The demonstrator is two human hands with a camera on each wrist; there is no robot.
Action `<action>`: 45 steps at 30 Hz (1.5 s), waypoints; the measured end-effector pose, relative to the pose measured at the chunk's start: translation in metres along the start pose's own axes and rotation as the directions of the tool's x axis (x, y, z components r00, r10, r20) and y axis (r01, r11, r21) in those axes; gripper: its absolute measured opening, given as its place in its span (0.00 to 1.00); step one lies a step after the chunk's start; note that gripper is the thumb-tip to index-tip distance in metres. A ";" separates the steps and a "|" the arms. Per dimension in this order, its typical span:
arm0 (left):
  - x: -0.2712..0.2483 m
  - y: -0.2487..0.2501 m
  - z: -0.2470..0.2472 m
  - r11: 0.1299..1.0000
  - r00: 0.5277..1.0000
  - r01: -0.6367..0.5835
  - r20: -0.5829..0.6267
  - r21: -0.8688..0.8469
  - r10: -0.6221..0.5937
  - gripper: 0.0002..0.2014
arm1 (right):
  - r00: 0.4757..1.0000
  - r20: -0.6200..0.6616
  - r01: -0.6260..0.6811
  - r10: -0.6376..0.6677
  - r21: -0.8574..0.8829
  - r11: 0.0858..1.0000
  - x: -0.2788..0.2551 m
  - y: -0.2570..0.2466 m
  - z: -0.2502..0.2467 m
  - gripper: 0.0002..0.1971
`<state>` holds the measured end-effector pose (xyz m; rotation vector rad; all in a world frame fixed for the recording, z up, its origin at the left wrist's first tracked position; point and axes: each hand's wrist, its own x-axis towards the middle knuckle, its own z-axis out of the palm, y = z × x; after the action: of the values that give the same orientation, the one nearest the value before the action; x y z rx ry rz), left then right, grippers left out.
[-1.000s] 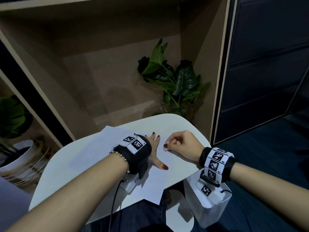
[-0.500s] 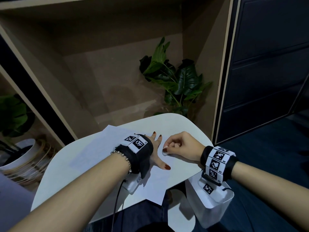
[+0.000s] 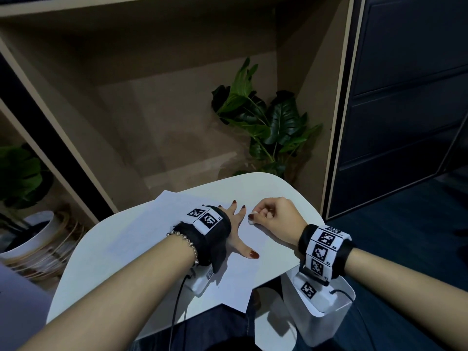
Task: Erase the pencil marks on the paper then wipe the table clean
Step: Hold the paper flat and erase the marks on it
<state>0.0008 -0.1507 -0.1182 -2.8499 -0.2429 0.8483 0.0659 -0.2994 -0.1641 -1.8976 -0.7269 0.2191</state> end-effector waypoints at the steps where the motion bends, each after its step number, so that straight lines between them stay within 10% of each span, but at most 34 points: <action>1: 0.000 0.000 0.000 1.000 1.000 -0.001 0.001 0.004 0.001 0.62 | 1.000 0.021 -0.002 0.002 0.025 1.000 0.000 0.001 0.001 0.03; 5: -0.001 0.001 -0.001 1.000 1.000 0.005 0.011 0.003 -0.005 0.62 | 0.960 0.279 -0.048 -0.012 0.207 0.977 -0.004 -0.002 -0.005 0.04; 10: 0.001 -0.001 0.001 1.000 1.000 0.014 0.007 0.002 -0.014 0.62 | 1.000 -0.014 0.007 -0.006 0.057 0.998 0.005 0.008 0.007 0.03; 15: 0.001 -0.003 0.002 0.999 1.000 0.012 0.011 -0.042 -0.012 0.62 | 0.971 0.233 0.005 -0.048 0.182 0.983 0.000 0.007 0.003 0.04; 20: 0.000 -0.003 0.003 0.999 1.000 0.006 -0.008 -0.044 -0.007 0.62 | 1.000 -0.023 0.013 -0.013 -0.011 1.000 0.003 0.005 0.012 0.04; 25: 0.001 -0.002 -0.001 0.999 1.000 0.010 0.006 -0.036 -0.010 0.62 | 0.979 0.205 -0.025 -0.017 0.201 0.979 -0.001 0.000 0.006 0.05; 29: 0.002 0.000 -0.002 0.999 0.999 0.033 0.019 -0.015 -0.032 0.64 | 0.998 -0.046 -0.047 0.050 0.063 0.997 0.006 0.006 0.013 0.04; 34: -0.002 -0.002 0.000 0.999 0.999 0.032 0.006 -0.032 -0.032 0.64 | 0.969 0.245 -0.021 -0.025 0.187 0.982 -0.003 0.002 0.007 0.05; 40: -0.003 -0.002 0.005 0.997 0.999 0.025 -0.020 -0.072 -0.027 0.63 | 0.976 -0.177 -0.064 0.130 0.336 0.940 0.011 0.011 0.000 0.04; 45: -0.001 -0.003 0.009 0.998 1.000 0.025 -0.005 -0.065 -0.026 0.65 | 0.971 -0.092 -0.116 0.220 0.623 0.773 0.010 0.014 -0.018 0.03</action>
<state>-0.0049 -0.1466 -0.1245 -2.9020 -0.3112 0.8424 0.0873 -0.3117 -0.1672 -1.3232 -0.3097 0.3651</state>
